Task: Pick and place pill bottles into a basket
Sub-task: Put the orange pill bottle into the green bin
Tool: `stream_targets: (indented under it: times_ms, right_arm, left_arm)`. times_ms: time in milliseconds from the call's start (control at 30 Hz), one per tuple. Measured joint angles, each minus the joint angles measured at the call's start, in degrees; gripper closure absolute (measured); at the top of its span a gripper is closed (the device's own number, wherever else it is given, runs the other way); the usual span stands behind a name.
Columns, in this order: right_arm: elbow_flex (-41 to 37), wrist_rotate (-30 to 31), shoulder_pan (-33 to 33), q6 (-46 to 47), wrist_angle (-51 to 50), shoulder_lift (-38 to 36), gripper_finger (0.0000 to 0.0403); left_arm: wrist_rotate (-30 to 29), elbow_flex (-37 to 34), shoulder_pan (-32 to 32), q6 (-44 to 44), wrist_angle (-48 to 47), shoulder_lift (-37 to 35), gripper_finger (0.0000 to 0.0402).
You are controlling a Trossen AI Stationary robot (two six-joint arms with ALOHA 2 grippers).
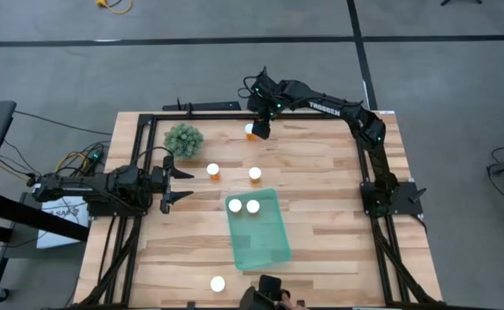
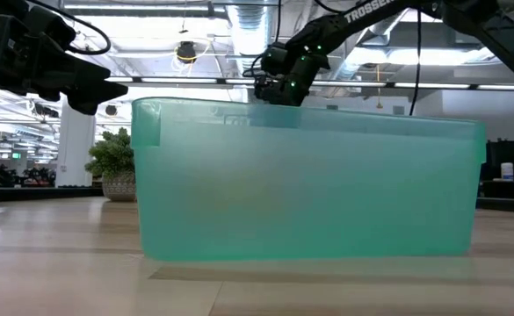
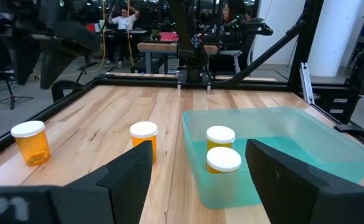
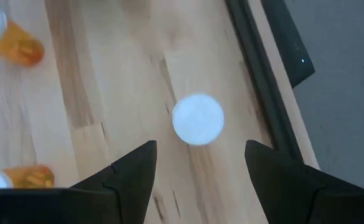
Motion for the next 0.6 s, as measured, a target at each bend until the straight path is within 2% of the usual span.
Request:
stream_targets:
  times_ms: [267, 600]
  right_arm:
    - [0.46, -0.31, 0.79, 2.69, 2.86, 0.96, 0.0163]
    - [0.36, -0.42, 3.58, 1.31, 4.35, 1.53, 0.0163]
  left_arm:
    - [0.00, 0.00, 0.02, -0.02, 0.00, -0.02, 0.0154]
    - [0.00, 0.00, 0.02, 0.00, 0.00, -0.02, 0.0154]
